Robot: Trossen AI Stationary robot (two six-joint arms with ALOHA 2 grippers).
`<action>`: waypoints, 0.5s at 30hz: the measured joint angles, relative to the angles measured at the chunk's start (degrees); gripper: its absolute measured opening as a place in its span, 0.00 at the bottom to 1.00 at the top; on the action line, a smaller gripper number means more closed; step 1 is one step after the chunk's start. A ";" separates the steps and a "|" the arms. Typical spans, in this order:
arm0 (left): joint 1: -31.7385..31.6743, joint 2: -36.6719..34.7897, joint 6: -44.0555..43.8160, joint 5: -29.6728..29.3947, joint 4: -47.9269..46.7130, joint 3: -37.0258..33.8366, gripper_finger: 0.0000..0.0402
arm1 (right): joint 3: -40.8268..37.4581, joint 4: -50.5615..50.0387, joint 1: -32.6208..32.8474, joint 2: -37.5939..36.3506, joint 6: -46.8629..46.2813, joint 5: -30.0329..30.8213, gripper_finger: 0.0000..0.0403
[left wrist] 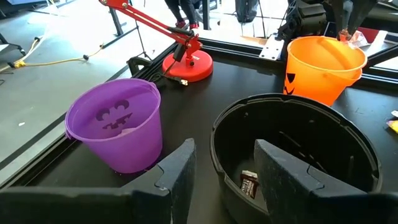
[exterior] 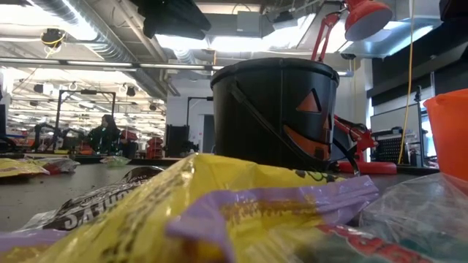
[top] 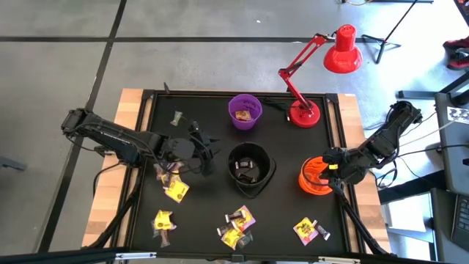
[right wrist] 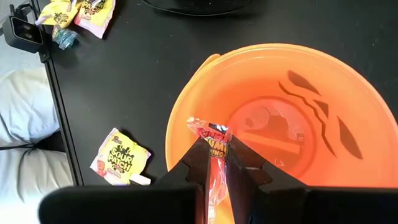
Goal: Sort candy
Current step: Put the orange gummy into the orange bucket
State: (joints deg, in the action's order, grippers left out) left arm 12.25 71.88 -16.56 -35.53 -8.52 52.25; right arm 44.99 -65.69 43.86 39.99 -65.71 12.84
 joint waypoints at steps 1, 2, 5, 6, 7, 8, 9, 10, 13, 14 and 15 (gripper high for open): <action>0.00 0.00 0.00 0.00 0.00 0.00 0.38 | 0.00 0.00 0.00 0.00 0.00 0.00 0.08; 0.00 0.00 -0.02 0.00 0.00 0.00 0.38 | 0.00 0.00 0.00 0.00 0.00 0.00 0.08; 0.00 0.00 -0.01 0.00 0.00 0.00 0.38 | 0.00 0.00 0.00 0.00 0.00 0.00 0.08; 0.00 0.00 0.00 0.00 0.00 0.00 0.38 | 0.00 0.00 0.00 0.00 0.00 -0.02 0.08; 0.00 0.00 -0.01 0.00 0.00 0.00 0.38 | 0.00 0.01 0.00 0.00 0.00 -0.01 0.08; 0.00 0.00 -0.04 0.00 0.00 0.00 0.38 | 0.00 0.01 0.00 0.00 0.00 -0.02 0.08; 0.00 0.01 -0.29 0.00 0.00 0.00 0.38 | 0.00 0.00 0.00 0.00 0.00 0.00 0.08; 0.00 0.14 -0.78 -0.01 0.03 0.00 0.38 | 0.00 -0.01 0.00 0.00 0.00 0.06 0.08; 0.00 0.33 -1.34 0.02 0.02 0.00 0.38 | 0.00 0.02 0.00 0.00 0.04 1.14 0.08; 0.00 0.56 -1.48 -0.02 0.39 -0.06 0.38 | 0.00 0.00 0.00 0.00 0.04 1.03 0.08; 0.00 0.72 -1.67 0.00 0.64 -0.17 0.38 | 0.00 0.03 0.00 0.00 0.04 0.49 0.08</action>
State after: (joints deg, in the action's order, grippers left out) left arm 12.25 72.60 -18.22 -35.53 -7.88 52.07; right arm 44.99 -65.66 43.86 39.99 -65.67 13.33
